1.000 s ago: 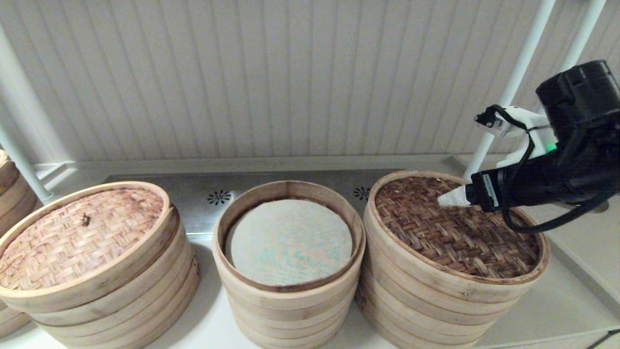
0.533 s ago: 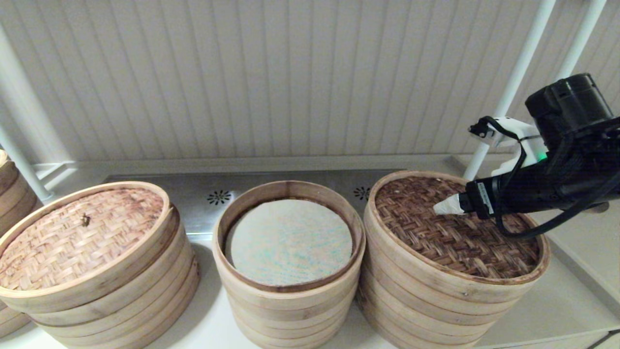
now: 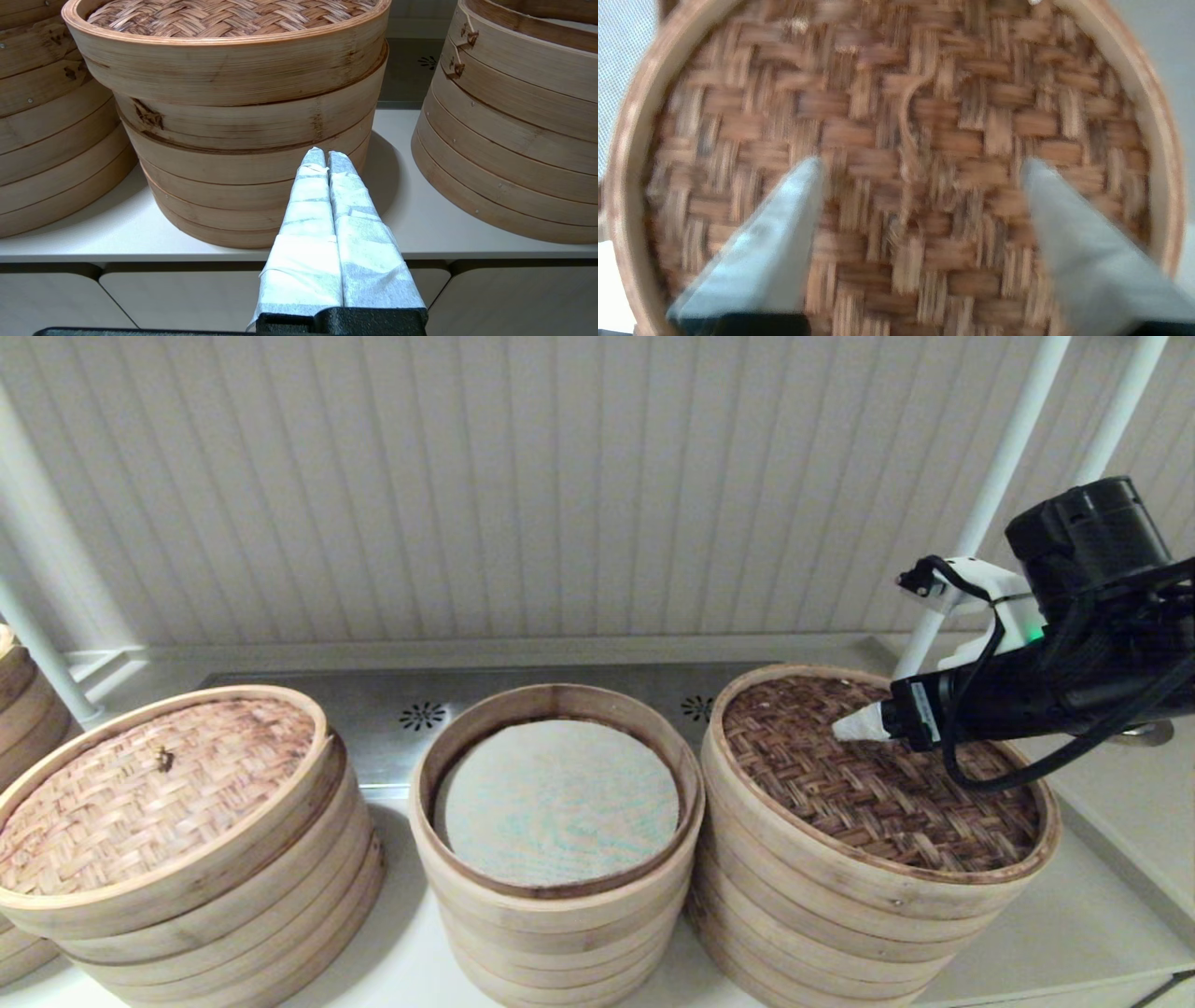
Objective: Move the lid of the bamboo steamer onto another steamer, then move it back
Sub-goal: Pick up the steamer
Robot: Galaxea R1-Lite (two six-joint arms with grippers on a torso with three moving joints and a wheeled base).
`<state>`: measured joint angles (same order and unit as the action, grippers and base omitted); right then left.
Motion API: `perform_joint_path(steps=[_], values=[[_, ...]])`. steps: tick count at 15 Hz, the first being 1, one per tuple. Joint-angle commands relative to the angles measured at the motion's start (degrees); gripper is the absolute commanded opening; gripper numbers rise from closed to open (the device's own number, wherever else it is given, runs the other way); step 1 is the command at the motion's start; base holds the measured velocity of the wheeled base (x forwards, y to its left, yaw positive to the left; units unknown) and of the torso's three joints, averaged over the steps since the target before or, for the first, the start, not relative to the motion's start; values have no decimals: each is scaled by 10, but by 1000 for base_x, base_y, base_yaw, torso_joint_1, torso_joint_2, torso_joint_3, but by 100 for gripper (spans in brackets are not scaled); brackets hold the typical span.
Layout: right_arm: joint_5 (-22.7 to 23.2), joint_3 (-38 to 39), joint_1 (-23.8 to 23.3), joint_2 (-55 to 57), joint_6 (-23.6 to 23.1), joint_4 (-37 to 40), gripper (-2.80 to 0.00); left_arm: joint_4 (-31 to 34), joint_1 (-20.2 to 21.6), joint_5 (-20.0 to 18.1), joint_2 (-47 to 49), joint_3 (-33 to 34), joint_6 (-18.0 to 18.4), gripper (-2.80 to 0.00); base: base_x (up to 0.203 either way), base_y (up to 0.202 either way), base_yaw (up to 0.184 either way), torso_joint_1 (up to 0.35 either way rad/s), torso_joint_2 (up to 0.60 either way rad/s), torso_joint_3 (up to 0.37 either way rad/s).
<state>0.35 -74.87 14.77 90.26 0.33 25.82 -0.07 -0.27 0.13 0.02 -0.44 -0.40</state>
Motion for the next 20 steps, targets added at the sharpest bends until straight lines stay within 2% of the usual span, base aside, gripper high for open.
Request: perform_joint_path(steps=[1,9,20], values=[[0,1,1,5,0,0,-280,0,0,0,0,0,0,-280,0,0,0,0,0,0],[1,16,1,9,-1,-16,-280,0,0,0,0,0,0,-280,0,0,0,0,0,0],[1,-11,7,-18,-1,-16,-280,0,0,0,0,0,0,-280,0,0,0,0,0,0]])
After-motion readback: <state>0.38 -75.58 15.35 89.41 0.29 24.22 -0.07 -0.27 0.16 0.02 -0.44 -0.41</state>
